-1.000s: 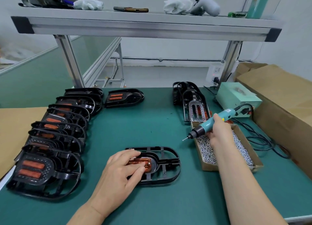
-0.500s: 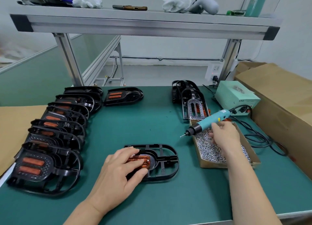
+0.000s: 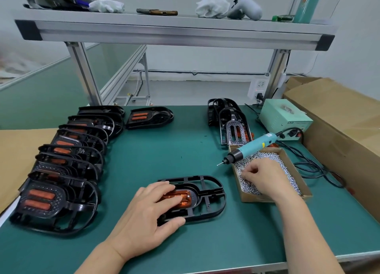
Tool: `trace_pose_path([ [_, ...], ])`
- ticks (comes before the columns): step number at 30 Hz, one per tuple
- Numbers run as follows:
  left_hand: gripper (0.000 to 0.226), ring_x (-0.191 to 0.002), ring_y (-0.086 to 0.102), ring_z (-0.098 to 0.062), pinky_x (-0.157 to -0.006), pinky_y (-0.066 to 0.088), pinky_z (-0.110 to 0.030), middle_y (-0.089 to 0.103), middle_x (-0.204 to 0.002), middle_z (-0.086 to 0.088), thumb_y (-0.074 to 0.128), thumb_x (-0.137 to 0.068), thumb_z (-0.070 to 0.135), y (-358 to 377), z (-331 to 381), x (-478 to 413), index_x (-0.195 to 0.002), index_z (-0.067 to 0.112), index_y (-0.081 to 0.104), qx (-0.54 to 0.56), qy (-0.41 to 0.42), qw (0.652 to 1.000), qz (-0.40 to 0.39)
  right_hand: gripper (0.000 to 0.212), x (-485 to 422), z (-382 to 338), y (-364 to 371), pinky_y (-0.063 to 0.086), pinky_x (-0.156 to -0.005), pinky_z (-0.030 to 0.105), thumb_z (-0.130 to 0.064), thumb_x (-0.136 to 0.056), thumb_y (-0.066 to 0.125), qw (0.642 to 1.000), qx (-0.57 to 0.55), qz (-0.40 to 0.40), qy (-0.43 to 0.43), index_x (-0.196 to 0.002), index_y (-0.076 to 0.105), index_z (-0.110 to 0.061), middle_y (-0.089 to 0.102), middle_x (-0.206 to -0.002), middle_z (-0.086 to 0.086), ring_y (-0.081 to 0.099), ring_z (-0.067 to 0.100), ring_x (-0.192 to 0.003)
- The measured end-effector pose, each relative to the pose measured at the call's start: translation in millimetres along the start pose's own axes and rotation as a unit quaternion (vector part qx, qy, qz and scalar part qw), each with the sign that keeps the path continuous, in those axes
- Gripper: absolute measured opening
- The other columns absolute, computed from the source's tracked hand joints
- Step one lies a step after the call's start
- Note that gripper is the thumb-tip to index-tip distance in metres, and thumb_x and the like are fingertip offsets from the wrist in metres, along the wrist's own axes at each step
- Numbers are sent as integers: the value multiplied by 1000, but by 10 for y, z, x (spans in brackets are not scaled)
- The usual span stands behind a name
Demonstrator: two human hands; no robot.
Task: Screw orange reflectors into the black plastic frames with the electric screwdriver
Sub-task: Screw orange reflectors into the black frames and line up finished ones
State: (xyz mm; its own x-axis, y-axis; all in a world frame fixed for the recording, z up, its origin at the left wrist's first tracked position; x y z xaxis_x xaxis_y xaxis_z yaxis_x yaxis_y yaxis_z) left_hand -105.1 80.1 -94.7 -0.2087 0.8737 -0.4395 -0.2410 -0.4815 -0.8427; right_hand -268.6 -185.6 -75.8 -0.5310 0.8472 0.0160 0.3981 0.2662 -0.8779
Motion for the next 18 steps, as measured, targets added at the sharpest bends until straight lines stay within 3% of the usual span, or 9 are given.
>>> trace_pose_path([
  [3,47,-126,52,-15,-100,42,-41,62,-128,9,51,-94,62,-92,-10,-24,-118,27,73,21,-12,999,31,22,8,24,-107,36,-51,24,-27,-90,72,1000,-4,30,5,-69,72,-21,63,-63,-7,55,8,-62],
  [6,41,-117,56,-11,-97,46,-41,64,-120,11,55,-94,55,-214,-35,-102,-109,24,77,64,-50,995,65,42,14,38,-160,31,-49,30,-33,-93,67,999,0,53,9,-57,60,-12,54,-52,0,50,19,-55],
  [10,16,-97,63,-3,-90,48,-28,69,-97,20,68,-89,35,-397,-34,-338,-93,25,80,130,-114,980,101,37,75,-58,-261,35,-53,30,-33,-98,60,990,-99,100,1,-68,67,-13,63,-60,0,52,17,-58],
  [12,9,-89,65,-4,-85,48,-21,70,-87,21,75,-87,19,-418,-1,-435,-90,26,81,171,-142,970,99,37,134,-235,-207,33,-51,27,-32,-99,60,965,-254,70,-12,-67,68,-16,61,-56,-7,47,9,-51],
  [14,18,-83,64,-6,-79,45,-13,70,-86,19,77,-85,11,-413,53,-509,-87,29,80,236,-171,952,94,39,241,-510,-44,29,-43,18,-32,-99,62,914,-406,0,-18,-63,68,-16,54,-51,-8,38,6,-43],
  [18,27,-77,66,-6,-75,48,-16,72,-86,12,78,-83,11,-377,187,-644,-86,38,78,354,-208,906,106,43,480,-1042,284,23,-36,15,-34,-97,63,852,-513,-96,-33,-56,67,-20,46,-49,-6,30,5,-38],
])
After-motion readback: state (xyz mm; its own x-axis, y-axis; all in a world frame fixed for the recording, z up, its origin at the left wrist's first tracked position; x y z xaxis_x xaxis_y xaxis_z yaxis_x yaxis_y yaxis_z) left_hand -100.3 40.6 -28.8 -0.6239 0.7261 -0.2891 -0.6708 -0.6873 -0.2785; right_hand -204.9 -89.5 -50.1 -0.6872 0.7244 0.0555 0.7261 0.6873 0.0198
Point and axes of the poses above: each hand's wrist, its own x-axis away from the middle knuckle, its own y-axis out of the palm, z = x × y, the point moved 8 cm from there along -x, towards the middle knuckle
